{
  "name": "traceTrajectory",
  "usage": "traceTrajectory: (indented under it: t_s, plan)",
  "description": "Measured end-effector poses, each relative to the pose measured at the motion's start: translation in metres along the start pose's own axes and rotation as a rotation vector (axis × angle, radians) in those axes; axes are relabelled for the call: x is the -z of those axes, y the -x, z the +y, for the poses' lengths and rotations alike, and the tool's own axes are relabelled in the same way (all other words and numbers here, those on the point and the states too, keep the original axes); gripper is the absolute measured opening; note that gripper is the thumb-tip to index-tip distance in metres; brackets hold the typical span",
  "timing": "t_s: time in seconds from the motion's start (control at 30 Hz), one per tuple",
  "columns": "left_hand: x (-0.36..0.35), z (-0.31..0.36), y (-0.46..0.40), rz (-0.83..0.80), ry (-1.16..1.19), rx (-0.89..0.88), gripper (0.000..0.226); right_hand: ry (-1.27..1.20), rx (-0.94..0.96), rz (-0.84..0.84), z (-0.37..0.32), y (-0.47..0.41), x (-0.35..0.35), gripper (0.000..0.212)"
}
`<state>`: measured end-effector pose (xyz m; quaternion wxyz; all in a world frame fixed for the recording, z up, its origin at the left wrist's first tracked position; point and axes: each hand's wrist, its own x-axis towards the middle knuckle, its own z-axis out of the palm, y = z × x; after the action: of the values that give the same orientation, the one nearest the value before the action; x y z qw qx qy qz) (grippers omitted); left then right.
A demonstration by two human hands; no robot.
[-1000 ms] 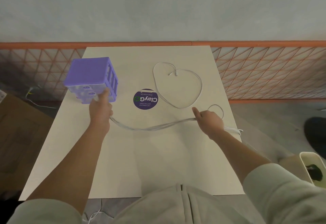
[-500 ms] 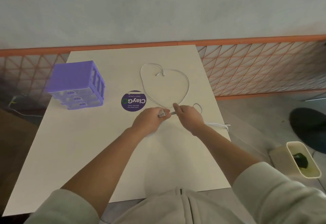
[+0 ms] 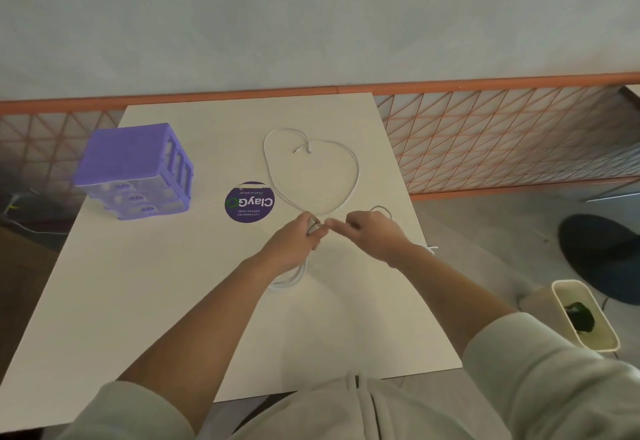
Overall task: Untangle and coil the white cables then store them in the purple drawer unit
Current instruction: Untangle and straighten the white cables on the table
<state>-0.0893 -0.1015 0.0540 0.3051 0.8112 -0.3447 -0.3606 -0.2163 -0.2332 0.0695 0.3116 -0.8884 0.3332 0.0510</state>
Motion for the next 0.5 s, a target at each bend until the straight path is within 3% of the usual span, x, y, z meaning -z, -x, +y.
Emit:
traceTrajectory:
  t_s: [0.1,0.3,0.5]
  plan:
    - [0.005,-0.005,-0.002,0.051,0.009,0.023,0.024,0.121,0.04,-0.022,0.022,-0.001,0.007,0.054]
    - [0.023,-0.021,-0.007,0.156,0.049,0.081,0.019,0.216,-0.083,0.057,0.053,-0.002,0.028,0.039]
    - [0.031,-0.024,-0.014,0.232,0.032,0.117,0.025,0.173,-0.094,0.063,0.052,-0.013,0.046,0.053]
